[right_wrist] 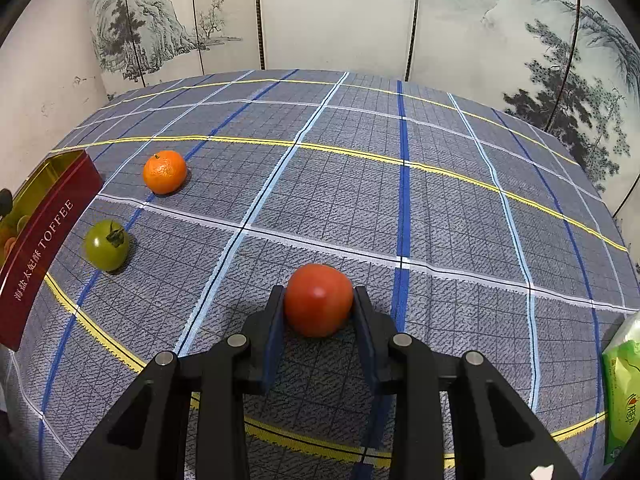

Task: Organize fruits
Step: 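Carry the brown fruit into the gold tin and open the left gripper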

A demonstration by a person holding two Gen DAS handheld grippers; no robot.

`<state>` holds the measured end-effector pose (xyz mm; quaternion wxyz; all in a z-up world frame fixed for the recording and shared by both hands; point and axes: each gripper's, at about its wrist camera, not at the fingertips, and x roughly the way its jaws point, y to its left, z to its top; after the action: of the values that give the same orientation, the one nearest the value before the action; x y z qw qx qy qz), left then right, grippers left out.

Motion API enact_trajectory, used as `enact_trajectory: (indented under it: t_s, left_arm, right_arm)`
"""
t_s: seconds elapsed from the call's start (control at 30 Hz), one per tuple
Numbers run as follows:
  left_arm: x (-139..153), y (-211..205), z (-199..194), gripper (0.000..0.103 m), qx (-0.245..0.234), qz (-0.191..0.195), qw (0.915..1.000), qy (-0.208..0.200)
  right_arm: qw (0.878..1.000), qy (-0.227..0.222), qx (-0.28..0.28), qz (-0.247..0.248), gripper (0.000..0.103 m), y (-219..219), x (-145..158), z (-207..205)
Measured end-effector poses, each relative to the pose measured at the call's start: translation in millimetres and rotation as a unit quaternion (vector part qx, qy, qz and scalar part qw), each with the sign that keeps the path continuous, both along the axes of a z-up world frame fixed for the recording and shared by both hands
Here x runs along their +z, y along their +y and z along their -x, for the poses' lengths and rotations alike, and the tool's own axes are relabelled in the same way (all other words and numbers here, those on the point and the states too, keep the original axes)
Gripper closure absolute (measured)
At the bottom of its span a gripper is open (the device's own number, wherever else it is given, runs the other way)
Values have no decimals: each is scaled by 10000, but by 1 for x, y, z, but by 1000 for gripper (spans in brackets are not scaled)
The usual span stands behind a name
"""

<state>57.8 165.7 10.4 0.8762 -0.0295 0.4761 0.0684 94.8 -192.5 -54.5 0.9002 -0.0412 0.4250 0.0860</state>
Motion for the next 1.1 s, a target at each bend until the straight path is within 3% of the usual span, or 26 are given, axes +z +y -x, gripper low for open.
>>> enact_trajectory:
  t_s: [0.33, 1.1]
  left_arm:
    - [-25, 24, 10, 63, 91, -198, 9993, 306]
    - [-20, 25, 41, 63, -285, -181, 9990, 289]
  right_arm:
    - [10000, 0, 0, 4, 73, 1, 0, 0]
    - [10000, -1, 1, 12, 73, 2, 0, 1]
